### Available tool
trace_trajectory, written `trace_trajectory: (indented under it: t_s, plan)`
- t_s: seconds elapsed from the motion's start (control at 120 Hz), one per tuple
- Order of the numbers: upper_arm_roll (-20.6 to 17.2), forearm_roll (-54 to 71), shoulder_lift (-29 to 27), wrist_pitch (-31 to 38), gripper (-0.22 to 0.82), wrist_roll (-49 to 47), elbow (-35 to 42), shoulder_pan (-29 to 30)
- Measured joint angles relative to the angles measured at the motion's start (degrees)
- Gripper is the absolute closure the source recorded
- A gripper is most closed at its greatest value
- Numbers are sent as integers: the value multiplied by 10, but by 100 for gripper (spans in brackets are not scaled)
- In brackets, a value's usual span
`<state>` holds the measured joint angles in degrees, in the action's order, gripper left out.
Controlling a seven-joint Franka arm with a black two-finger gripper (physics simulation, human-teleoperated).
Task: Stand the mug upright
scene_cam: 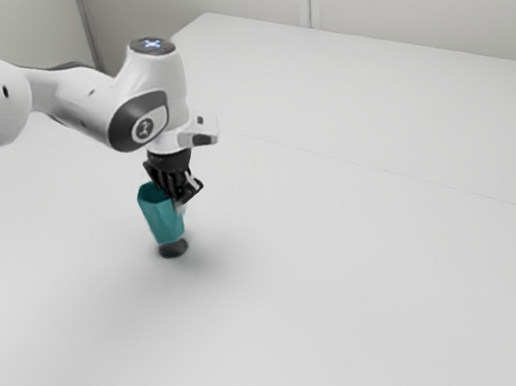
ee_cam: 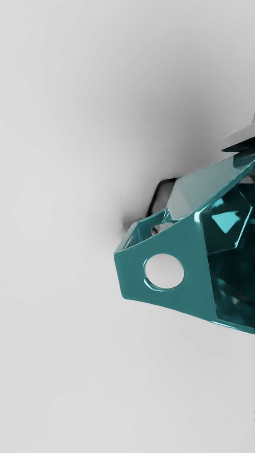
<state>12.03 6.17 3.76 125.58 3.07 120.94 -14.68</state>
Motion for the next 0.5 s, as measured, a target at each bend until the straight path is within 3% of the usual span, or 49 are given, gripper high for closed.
trace_trajectory:
  t_s: [0.242, 0.5]
  plan:
    - [0, 7, 18, 18, 76, -41, -1, 4]
    - [0, 10, 20, 23, 29, -61, -3, 1]
